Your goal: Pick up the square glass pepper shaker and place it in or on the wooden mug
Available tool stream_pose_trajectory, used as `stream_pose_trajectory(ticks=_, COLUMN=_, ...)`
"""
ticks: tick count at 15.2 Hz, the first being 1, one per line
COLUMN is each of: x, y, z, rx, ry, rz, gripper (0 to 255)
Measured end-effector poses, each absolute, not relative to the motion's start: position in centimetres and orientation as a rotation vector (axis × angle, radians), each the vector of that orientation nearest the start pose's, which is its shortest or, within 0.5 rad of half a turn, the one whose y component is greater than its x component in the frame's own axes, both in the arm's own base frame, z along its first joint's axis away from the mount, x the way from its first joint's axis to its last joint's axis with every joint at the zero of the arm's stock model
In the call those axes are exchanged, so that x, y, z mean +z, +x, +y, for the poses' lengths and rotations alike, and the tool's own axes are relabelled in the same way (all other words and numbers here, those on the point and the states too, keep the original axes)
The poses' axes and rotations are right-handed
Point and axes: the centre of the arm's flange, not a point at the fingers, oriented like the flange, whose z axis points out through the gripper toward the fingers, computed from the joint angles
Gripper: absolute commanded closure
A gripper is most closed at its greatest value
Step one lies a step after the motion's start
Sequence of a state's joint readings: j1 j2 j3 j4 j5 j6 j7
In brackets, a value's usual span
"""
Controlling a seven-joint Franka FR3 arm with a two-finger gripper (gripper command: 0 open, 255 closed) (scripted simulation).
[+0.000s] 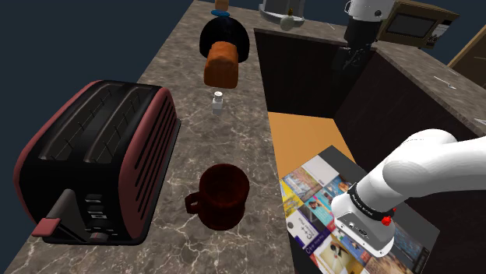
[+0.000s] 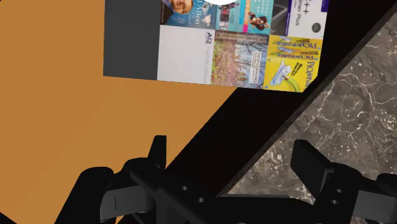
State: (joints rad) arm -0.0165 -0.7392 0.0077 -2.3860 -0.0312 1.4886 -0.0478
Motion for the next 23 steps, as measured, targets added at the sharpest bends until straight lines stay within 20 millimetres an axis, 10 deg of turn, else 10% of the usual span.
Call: stream_pose_trajectory(ticks=23, x=46.0, y=52.4, z=13.9, rx=0.323, ry=-3.136, rz=-0.013, gripper=0)
